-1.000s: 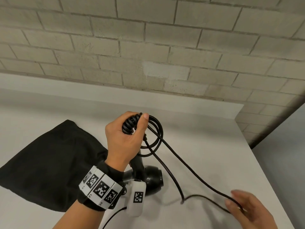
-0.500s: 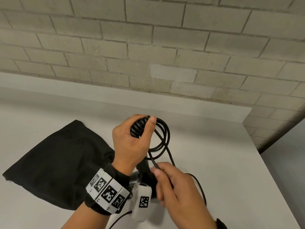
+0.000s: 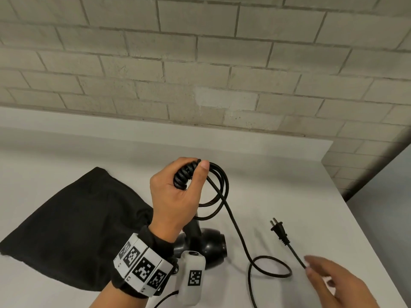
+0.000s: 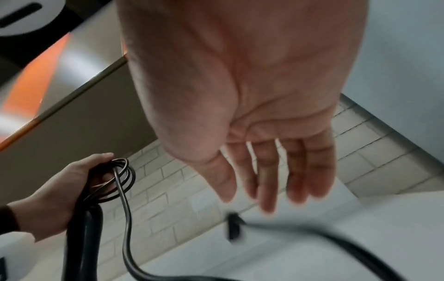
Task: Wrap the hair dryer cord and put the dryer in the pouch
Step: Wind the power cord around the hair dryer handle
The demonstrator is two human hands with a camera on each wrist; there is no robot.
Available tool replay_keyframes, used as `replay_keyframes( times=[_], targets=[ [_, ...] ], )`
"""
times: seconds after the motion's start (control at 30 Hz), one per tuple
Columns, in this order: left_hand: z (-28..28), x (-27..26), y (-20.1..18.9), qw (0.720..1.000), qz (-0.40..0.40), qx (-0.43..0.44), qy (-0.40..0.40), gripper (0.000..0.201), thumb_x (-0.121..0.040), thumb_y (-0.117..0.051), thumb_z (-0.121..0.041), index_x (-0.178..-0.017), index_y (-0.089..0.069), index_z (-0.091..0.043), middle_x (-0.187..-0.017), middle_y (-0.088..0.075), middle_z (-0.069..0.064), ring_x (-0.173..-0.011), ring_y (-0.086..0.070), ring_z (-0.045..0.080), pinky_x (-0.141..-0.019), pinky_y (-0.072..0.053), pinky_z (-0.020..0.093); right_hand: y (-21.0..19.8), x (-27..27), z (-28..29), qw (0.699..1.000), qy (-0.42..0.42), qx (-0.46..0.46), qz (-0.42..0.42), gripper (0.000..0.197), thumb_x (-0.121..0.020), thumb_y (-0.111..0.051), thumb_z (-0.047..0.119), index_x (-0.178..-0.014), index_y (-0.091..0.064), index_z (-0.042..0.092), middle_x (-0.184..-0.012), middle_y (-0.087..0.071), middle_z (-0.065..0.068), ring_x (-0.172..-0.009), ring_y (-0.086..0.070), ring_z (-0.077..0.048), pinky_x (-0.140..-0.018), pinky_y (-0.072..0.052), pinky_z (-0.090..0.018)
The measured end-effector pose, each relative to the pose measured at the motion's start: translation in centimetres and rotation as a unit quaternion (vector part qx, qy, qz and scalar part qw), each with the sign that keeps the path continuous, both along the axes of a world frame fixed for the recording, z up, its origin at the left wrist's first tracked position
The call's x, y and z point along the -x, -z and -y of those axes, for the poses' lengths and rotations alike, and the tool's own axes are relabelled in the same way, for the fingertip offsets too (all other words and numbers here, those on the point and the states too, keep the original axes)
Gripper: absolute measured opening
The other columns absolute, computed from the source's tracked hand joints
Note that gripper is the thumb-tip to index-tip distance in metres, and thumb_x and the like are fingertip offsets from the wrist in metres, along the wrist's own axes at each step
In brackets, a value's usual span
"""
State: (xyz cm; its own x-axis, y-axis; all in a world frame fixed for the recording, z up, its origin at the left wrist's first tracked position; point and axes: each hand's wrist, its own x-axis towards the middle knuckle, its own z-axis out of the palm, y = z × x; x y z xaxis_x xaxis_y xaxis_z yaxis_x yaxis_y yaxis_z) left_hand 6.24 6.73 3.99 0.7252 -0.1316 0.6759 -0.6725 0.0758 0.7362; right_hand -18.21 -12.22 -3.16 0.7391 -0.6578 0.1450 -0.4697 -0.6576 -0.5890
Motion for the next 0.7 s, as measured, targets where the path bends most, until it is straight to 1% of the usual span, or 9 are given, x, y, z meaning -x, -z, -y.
replay_keyframes(
  times=[0.07, 0.13, 0.2, 0.27, 0.33, 0.4, 0.47, 0.57, 0.7],
  targets=[
    [0.0, 0.1, 0.0, 1.000, 0.004, -0.002, 0.004, 0.011, -0.089, -0.062, -0.038, -0.083, -0.066, -0.030, -0.066, -0.065, -0.019, -0.063, -0.064, 0.003, -0.064, -0.048, 0.012, 0.0, -1.3, -0.9, 0.999, -0.005, 0.038, 0.016, 0.038, -0.074, -0.082, 0.019, -0.104, -0.068, 0.037, -0.096, -0.064, 0.014, -0.088, -0.064, -0.024, -0.076, -0.054, -0.041],
    [-0.1, 0.3, 0.0, 1.000, 0.006, -0.004, 0.005, 0.011, -0.089, -0.062, -0.038, -0.082, -0.066, -0.030, -0.065, -0.065, -0.019, -0.062, -0.063, 0.003, -0.063, -0.048, 0.012, -0.7, -3.0, -2.2, 0.994, -0.054, 0.049, 0.082, 0.031, -0.081, -0.073, 0.037, -0.111, -0.066, 0.032, -0.106, -0.061, 0.021, -0.099, -0.061, -0.009, -0.084, -0.052, -0.030],
    [-0.1, 0.5, -0.1, 1.000, 0.005, -0.004, 0.008, 0.011, -0.088, -0.062, -0.039, -0.082, -0.066, -0.031, -0.065, -0.065, -0.018, -0.061, -0.063, 0.004, -0.062, -0.048, 0.012, -2.8, -5.4, -4.6, 0.987, -0.095, -0.021, 0.126, 0.028, -0.083, -0.068, 0.049, -0.109, -0.061, 0.041, -0.109, -0.061, 0.029, -0.104, -0.056, 0.007, -0.085, -0.046, -0.015],
    [-0.1, 0.7, -0.1, 1.000, 0.007, -0.005, 0.005, 0.009, -0.088, -0.063, -0.039, -0.083, -0.066, -0.032, -0.066, -0.065, -0.017, -0.062, -0.063, 0.004, -0.062, -0.048, 0.013, -4.2, -7.3, -6.9, 0.970, -0.152, -0.142, 0.128, 0.039, -0.082, -0.070, 0.048, -0.115, -0.050, 0.048, -0.113, -0.061, 0.032, -0.109, -0.054, 0.012, -0.087, -0.046, -0.021],
    [-0.2, 0.7, -0.1, 1.000, 0.009, -0.008, 0.001, 0.010, -0.089, -0.063, -0.039, -0.084, -0.066, -0.031, -0.066, -0.065, -0.017, -0.062, -0.064, 0.004, -0.063, -0.049, 0.014, -5.1, -8.5, -8.3, 0.952, -0.203, -0.203, 0.111, 0.047, -0.081, -0.072, 0.045, -0.117, -0.042, 0.050, -0.100, -0.065, 0.023, -0.097, -0.060, 0.007, -0.084, -0.048, -0.022],
    [-0.4, 0.6, 0.0, 1.000, 0.007, -0.008, -0.002, 0.012, -0.089, -0.063, -0.040, -0.085, -0.067, -0.029, -0.066, -0.066, -0.014, -0.062, -0.064, 0.006, -0.063, -0.050, 0.016, -6.0, -9.1, -8.8, 0.962, -0.194, -0.145, 0.124, 0.037, -0.083, -0.072, 0.043, -0.110, -0.048, 0.048, -0.077, -0.057, 0.013, -0.072, -0.057, -0.001, -0.067, -0.046, -0.015],
    [-0.5, 0.5, 0.0, 1.000, 0.005, -0.005, -0.008, 0.017, -0.090, -0.062, -0.041, -0.086, -0.067, -0.025, -0.064, -0.065, -0.009, -0.061, -0.064, 0.010, -0.061, -0.051, 0.020, -7.2, -9.3, -8.8, 0.972, -0.164, -0.023, 0.168, 0.019, -0.088, -0.067, 0.039, -0.103, -0.056, 0.041, -0.067, -0.043, 0.013, -0.064, -0.047, -0.005, -0.056, -0.039, -0.015],
    [-0.6, 0.5, 0.0, 1.000, 0.002, -0.001, -0.009, 0.021, -0.091, -0.061, -0.043, -0.087, -0.067, -0.024, -0.062, -0.063, -0.004, -0.057, -0.062, 0.015, -0.059, -0.051, 0.027, -9.5, -9.9, -8.4, 0.950, -0.180, 0.100, 0.236, 0.006, -0.094, -0.061, 0.032, -0.097, -0.065, 0.028, -0.065, -0.040, 0.017, -0.059, -0.042, -0.004, -0.054, -0.040, -0.020],
    [-0.6, 0.8, -0.2, 1.000, 0.002, 0.005, 0.029, 0.028, -0.092, -0.058, -0.053, -0.088, -0.065, -0.026, -0.063, -0.063, -0.005, -0.056, -0.062, 0.011, -0.059, -0.050, 0.021, -12.2, -10.9, -7.3, 0.914, -0.239, 0.134, 0.299, 0.008, -0.092, -0.066, 0.022, -0.092, -0.071, 0.015, -0.063, -0.046, 0.011, -0.057, -0.041, -0.006, -0.053, -0.042, -0.027]
  ],
)
